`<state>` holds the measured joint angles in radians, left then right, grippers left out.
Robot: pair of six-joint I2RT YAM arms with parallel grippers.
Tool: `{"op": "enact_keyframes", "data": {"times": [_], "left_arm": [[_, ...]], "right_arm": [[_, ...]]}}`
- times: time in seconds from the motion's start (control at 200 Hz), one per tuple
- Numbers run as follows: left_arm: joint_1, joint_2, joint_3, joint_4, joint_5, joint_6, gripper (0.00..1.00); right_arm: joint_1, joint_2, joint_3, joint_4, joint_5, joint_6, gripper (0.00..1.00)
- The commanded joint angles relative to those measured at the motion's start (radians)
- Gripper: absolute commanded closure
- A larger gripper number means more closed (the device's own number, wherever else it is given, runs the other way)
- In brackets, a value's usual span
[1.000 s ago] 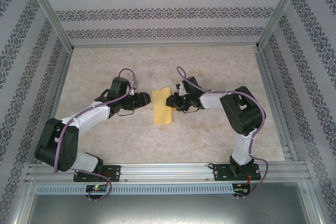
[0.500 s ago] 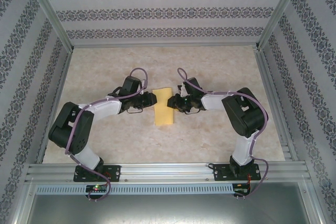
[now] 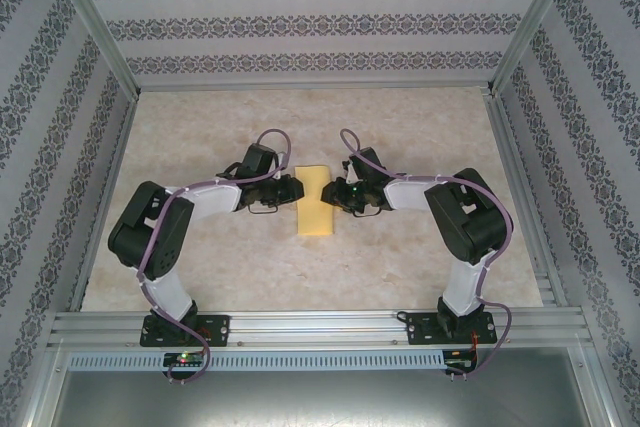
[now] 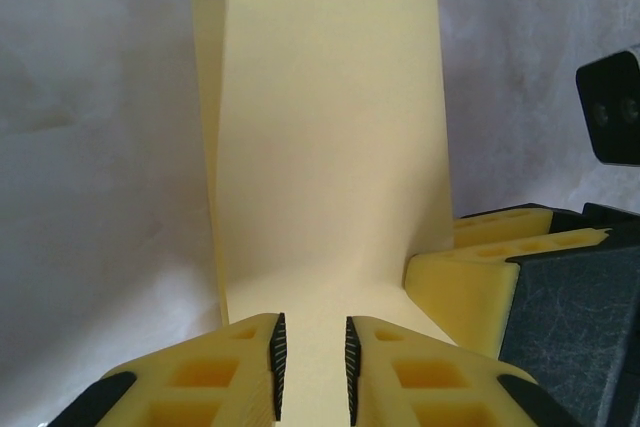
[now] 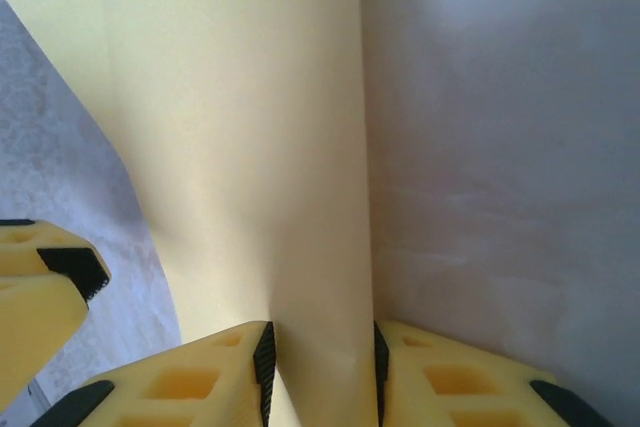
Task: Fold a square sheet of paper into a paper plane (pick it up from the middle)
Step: Fold the square sheet of paper in half at the center of the table, then hold the square sheet of paper at the center of the table.
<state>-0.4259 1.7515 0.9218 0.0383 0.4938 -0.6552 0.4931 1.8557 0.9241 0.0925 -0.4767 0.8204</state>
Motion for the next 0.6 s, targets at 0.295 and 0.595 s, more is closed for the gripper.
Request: {"op": "enact_keyframes", "data": {"times": [0.295,0.595], "left_arm": [[-0.023,0.102,0.084,0.014,0.048,0.050,0.76],[-0.027,0.171,0.116,0.028,0.061,0.054,0.77]], "right_arm": [[0.004,-0.024,-0.009,-0.041,0.078,0.070,0.72],[0.009,-0.064,0.008,-0.073,0.065,0.044,0.63]]}}
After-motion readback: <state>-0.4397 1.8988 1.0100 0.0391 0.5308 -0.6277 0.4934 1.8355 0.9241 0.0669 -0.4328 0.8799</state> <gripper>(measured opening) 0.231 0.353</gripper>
